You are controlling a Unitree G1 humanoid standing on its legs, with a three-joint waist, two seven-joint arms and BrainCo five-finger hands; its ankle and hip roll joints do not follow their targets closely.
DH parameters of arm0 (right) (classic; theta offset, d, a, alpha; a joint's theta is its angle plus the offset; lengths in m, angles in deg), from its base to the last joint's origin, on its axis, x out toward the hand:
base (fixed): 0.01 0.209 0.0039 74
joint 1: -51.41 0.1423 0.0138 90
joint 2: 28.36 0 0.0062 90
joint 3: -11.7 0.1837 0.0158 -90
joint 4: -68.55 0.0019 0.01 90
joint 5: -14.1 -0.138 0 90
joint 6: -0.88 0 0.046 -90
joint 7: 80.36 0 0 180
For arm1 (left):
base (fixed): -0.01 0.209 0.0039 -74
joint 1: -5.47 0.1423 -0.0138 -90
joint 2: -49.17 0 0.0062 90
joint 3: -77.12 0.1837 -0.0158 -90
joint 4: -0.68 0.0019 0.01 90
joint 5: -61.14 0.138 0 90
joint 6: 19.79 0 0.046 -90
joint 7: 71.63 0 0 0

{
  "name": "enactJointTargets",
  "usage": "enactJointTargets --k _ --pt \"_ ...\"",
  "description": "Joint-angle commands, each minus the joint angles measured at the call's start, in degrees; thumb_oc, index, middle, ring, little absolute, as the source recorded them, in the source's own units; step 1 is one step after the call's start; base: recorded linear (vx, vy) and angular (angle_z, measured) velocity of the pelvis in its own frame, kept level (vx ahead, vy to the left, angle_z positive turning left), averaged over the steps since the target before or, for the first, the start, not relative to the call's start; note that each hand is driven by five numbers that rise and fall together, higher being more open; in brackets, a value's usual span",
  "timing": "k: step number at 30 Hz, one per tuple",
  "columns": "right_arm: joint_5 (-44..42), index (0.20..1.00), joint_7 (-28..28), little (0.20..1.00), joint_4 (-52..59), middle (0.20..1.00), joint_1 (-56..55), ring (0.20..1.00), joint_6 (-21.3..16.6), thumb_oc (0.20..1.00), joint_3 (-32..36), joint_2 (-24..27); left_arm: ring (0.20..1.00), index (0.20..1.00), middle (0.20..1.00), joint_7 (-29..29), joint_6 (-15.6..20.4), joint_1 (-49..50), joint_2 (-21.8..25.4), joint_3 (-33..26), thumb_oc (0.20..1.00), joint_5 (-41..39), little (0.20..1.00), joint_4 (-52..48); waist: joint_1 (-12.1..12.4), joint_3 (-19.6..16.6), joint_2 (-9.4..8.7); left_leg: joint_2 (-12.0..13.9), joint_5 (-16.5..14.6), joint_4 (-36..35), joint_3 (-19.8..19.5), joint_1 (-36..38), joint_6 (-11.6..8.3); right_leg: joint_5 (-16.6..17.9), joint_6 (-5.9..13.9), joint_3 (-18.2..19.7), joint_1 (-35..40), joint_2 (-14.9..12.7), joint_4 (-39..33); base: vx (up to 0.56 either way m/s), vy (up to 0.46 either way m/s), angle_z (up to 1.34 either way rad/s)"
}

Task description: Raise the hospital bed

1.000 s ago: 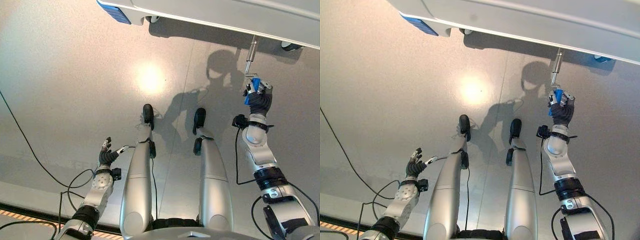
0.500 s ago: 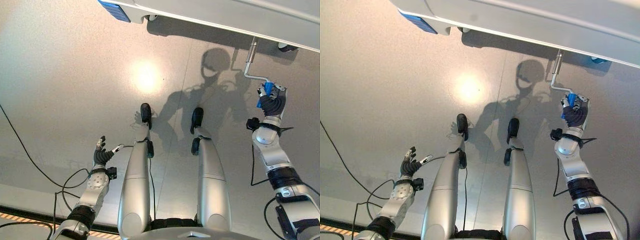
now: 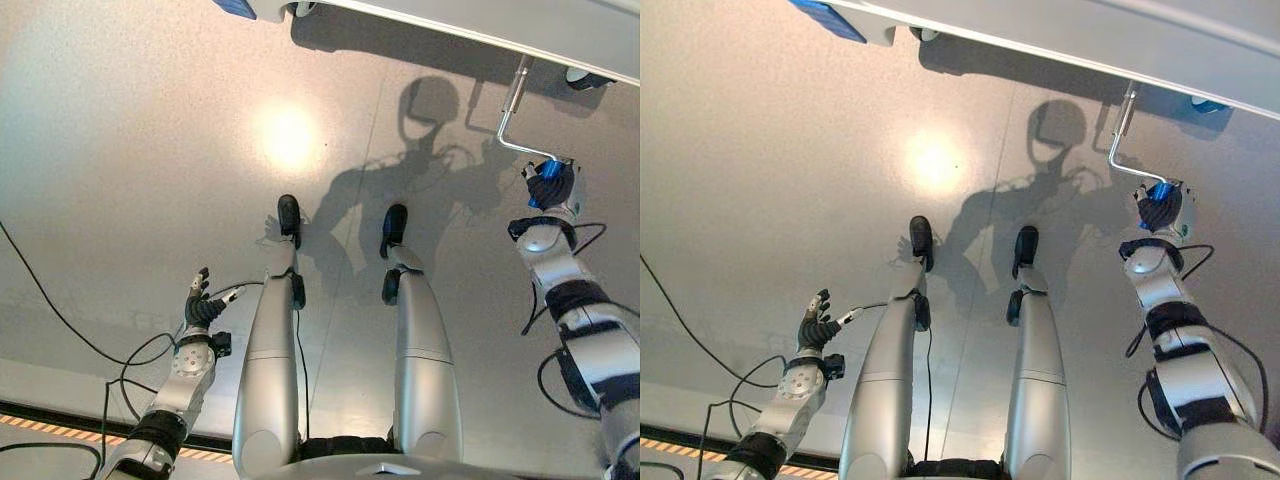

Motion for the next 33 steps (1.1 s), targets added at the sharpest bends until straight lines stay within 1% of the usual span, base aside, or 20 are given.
enactJointTargets --k 1,5,6,8,9,10,11,12,14,15,17,18,23,24,27,28,30,31,32,33 --pt "5.03 0.200 -2.00 0.200 -4.13 0.200 -1.88 0.200 6.35 0.200 -1.28 10.82 1.000 1.000 1.000 0.39 1.07 4.52 -0.86 -0.19 1.000 -1.25 1.000 -1.16 0.78 -1.06 4.88 0.19 -2.14 4.23 -2.23 -1.56 -1.34 3.55 2.19 -0.10 -1.72 2.15 -0.10 0.00 0.000 0.00" --pt "7.42 0.200 -4.27 0.200 -8.47 0.200 2.30 0.200 7.39 0.200 -5.57 10.37 1.000 1.000 1.000 0.14 1.02 3.58 -1.23 1.36 1.000 -1.25 1.000 -1.82 1.75 -1.06 5.94 -0.10 -2.11 5.05 -2.79 -3.42 -1.32 3.07 2.13 -0.53 -3.29 1.89 1.10 0.02 -0.005 0.02" --pt "7.72 0.200 -4.90 0.200 -9.31 0.200 1.59 0.200 7.75 0.200 -6.39 9.68 1.000 1.000 1.000 -0.03 1.07 4.62 -1.44 2.25 1.000 -1.47 1.000 -1.77 1.92 -1.06 6.20 -0.24 -4.28 5.95 -3.04 -1.66 -1.51 0.80 2.43 -0.38 -1.81 1.73 2.57 0.08 0.004 0.08" --pt "8.87 0.200 -6.71 0.200 -10.84 0.200 3.42 0.200 8.24 0.200 -8.41 8.28 1.000 1.000 1.000 -0.24 0.94 3.86 -1.74 3.13 1.000 -1.61 1.000 -1.83 2.63 -1.06 6.80 -0.66 -4.52 6.94 -3.51 -2.95 -1.34 0.41 2.36 -0.67 -3.09 1.33 4.05 0.02 0.009 0.17" --pt "8.89 0.200 -6.70 0.200 -10.80 0.200 4.65 0.200 8.25 0.200 -8.26 8.51 1.000 1.000 1.000 -0.23 0.92 2.72 -1.75 2.61 1.000 -1.60 1.000 -1.88 2.69 -1.06 6.83 -0.58 -2.44 6.30 -3.42 -5.07 -1.13 2.47 2.01 -0.96 -5.03 1.40 3.12 0.02 0.004 0.18" --pt "9.20 0.200 -7.93 0.200 -11.84 0.200 4.69 0.200 8.52 0.200 -9.33 6.63 1.000 1.000 1.000 -0.40 0.73 3.23 -2.05 3.57 1.000 -1.73 1.000 -1.56 3.13 -1.06 7.12 -0.96 -4.72 7.45 -3.88 -3.78 -1.11 0.23 2.32 -0.80 -3.91 1.24 4.68 -0.04 0.000 0.13" --pt "9.21 0.200 -7.91 0.200 -11.79 0.200 5.93 0.200 8.54 0.200 -9.18 6.86 1.000 1.000 1.000 -0.38 0.71 2.06 -2.05 3.05 1.000 -1.72 1.000 -1.61 3.21 -1.06 7.16 -0.87 -2.63 6.81 -3.81 -5.91 -0.90 2.30 1.97 -1.12 -5.85 1.31 3.72 0.08 0.006 0.06" --pt "8.61 0.200 -8.69 0.200 -12.18 0.200 5.36 0.200 8.33 0.200 -9.29 4.86 1.000 1.000 1.000 -0.52 0.60 2.77 -2.26 4.05 1.000 -1.81 1.000 -1.72 3.57 -1.06 7.49 -1.22 -4.97 8.14 -4.08 -4.54 -0.90 0.00 2.35 -1.08 -4.47 0.83 5.36 0.02 0.011 0.06" --pt "7.97 0.200 -9.07 0.200 -11.96 0.200 6.55 0.200 8.19 0.200 -8.88 4.07 1.000 1.000 1.000 -0.62 0.47 1.48 -2.35 3.64 1.000 -1.94 1.000 -2.06 3.95 -1.06 7.76 -1.24 -2.93 7.76 -4.20 -7.13 -0.65 1.82 1.98 -1.52 -6.66 0.79 4.73 0.02 0.007 0.08" --pt "7.60 0.200 -9.25 0.200 -11.99 0.200 5.64 0.200 8.11 0.200 -8.93 3.26 1.000 1.000 1.000 -0.69 0.33 2.31 -2.36 4.20 1.000 -1.95 1.000 -1.88 4.02 -1.06 7.82 -1.42 -5.06 8.62 -4.35 -5.25 -0.81 -0.36 2.29 -1.14 -4.87 0.67 5.90 0.01 0.019 0.10" --pt "7.28 0.200 -9.54 0.200 -11.79 0.200 7.65 0.200 8.11 0.200 -8.99 2.02 1.000 1.000 1.000 -0.64 0.22 0.73 -2.50 3.81 1.000 -2.09 1.000 -1.84 4.43 -1.06 8.18 -1.65 -3.07 8.45 -4.33 -7.82 -0.55 1.61 1.96 -1.61 -7.02 0.45 5.33 0.01 0.033 0.08" --pt "6.42 0.200 -9.71 0.200 -11.46 0.200 6.95 0.200 7.69 0.200 -8.91 0.48 1.000 1.000 1.000 -0.58 0.18 1.49 -2.56 4.34 1.000 -2.29 1.000 -1.47 4.69 -1.06 8.30 -2.03 -5.27 9.30 -4.51 -5.96 -0.66 -0.49 2.37 -1.41 -5.24 0.12 6.59 0.01 0.025 0.03" --pt "5.89 0.200 -10.45 0.200 -11.05 0.200 9.27 0.200 7.26 0.200 -9.70 -2.53 1.000 1.000 1.000 -0.23 0.36 0.30 -2.36 4.69 1.000 -2.44 1.000 -1.45 5.90 -1.06 8.95 -2.63 -5.46 10.23 -5.00 -7.09 -0.56 -0.80 2.48 -1.86 -5.74 -0.56 7.47 0.01 0.031 0.07" --pt "5.90 0.200 -10.42 0.200 -10.97 0.200 10.56 0.200 7.29 0.200 -9.61 -2.31 1.000 1.000 1.000 -0.21 0.34 -0.85 -2.35 4.12 1.000 -2.43 1.000 -1.52 5.98 -1.06 9.00 -2.55 -3.33 9.51 -5.05 -9.19 -0.39 1.23 2.09 -2.29 -7.62 -0.50 6.48 -0.05 0.033 0.05" --pt "4.15 0.200 -10.84 0.200 -9.85 0.200 10.61 0.200 6.43 0.200 -9.65 -4.34 1.000 1.000 1.000 0.09 0.45 -0.08 -2.14 4.92 1.000 -2.58 1.000 -1.97 6.54 -1.06 9.30 -3.06 -5.85 11.48 -5.22 -8.17 -0.44 -1.26 2.46 -1.99 -6.27 -0.98 8.59 0.03 0.034 0.07" --pt "4.16 0.200 -10.81 0.200 -9.76 0.200 11.89 0.200 6.46 0.200 -9.58 -4.13 1.000 1.000 1.000 0.11 0.43 -1.20 -2.13 4.34 1.000 -2.56 1.000 -2.05 6.61 -1.06 9.35 -2.98 -3.71 10.73 -5.29 -10.24 -0.28 0.76 2.07 -2.44 -8.12 -0.92 7.60 0.02 0.051 0.14" --pt "2.58 0.200 -10.80 0.200 -8.51 0.200 11.87 0.200 5.39 0.200 -9.58 -5.68 1.000 1.000 1.000 0.45 0.45 -0.37 -2.04 4.80 1.000 -2.57 1.000 -1.94 6.93 -1.06 9.46 -3.26 -6.02 12.05 -5.45 -8.79 -0.45 -1.46 2.53 -2.17 -6.68 -1.25 9.03 0.02 0.041 0.08" --pt "2.59 0.200 -10.77 0.200 -8.41 0.200 13.13 0.200 5.42 0.200 -9.52 -5.46 1.000 1.000 1.000 0.48 0.44 -1.48 -2.03 4.22 1.000 -2.55 1.000 -2.01 7.00 -1.06 9.51 -3.20 -3.87 11.28 -5.53 -10.84 -0.30 0.55 2.14 -2.63 -8.51 -1.20 8.03 0.02 0.034 0.03" --pt "1.68 0.200 -10.66 0.200 -7.03 0.200 12.20 0.200 4.52 0.200 -9.70 -6.79 1.000 1.000 1.000 0.57 0.53 -0.56 -2.02 4.67 1.000 -2.66 1.000 -1.76 7.06 -1.06 9.44 -3.37 -6.13 12.41 -5.40 -9.16 -0.47 -1.66 2.49 -2.21 -6.85 -1.36 9.40 -0.04 0.033 0.01" --pt "1.69 0.200 -10.62 0.200 -6.92 0.200 13.44 0.200 4.56 0.200 -9.64 -6.57 1.000 1.000 1.000 0.59 0.52 -1.66 -2.01 4.10 1.000 -2.65 1.000 -1.83 7.13 -1.06 9.48 -3.30 -3.98 11.63 -5.49 -11.19 -0.32 0.35 2.10 -2.66 -8.67 -1.31 8.41 0.02 0.038 0.00"
